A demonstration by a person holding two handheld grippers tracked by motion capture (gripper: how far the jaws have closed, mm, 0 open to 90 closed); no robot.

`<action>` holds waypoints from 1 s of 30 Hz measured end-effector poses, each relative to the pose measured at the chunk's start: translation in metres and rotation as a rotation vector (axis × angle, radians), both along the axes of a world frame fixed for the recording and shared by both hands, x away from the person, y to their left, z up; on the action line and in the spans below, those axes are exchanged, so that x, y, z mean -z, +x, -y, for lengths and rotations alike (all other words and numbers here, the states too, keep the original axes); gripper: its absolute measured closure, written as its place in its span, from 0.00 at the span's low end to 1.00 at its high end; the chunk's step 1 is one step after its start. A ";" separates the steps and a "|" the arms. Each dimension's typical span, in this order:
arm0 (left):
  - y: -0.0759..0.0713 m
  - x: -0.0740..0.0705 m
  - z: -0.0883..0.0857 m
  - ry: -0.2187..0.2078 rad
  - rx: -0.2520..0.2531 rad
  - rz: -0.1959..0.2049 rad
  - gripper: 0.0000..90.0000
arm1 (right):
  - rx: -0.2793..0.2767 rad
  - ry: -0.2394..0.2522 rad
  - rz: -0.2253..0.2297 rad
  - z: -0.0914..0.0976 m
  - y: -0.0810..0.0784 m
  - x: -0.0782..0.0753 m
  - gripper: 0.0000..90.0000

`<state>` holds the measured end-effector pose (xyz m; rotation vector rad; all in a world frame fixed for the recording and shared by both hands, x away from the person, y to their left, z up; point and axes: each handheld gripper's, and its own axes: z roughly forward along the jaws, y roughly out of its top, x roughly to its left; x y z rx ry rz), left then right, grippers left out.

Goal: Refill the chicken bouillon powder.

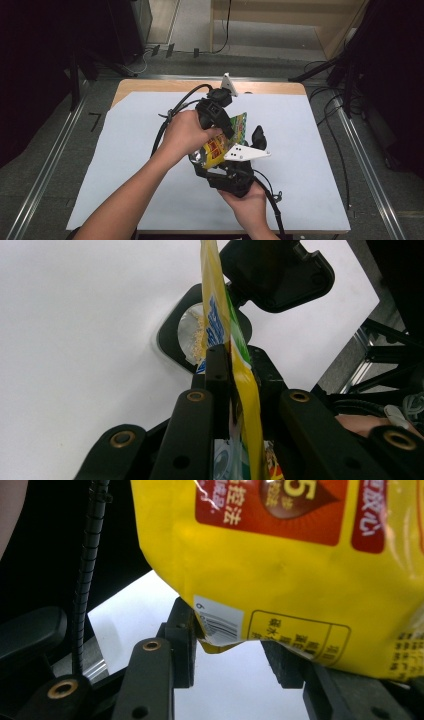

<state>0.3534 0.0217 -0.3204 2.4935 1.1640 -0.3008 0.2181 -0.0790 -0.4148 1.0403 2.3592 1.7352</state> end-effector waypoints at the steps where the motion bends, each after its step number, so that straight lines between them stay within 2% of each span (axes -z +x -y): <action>1: 0.000 0.000 0.000 0.000 0.001 0.000 0.92 | 0.000 -0.001 0.001 0.000 0.000 0.000 0.69; 12: 0.001 0.000 0.001 0.002 0.006 0.000 0.91 | 0.002 0.021 -0.006 0.000 -0.001 -0.001 0.69; 30: 0.002 0.002 -0.002 -0.016 0.017 -0.001 0.92 | -0.001 0.006 -0.001 -0.001 -0.001 0.000 0.69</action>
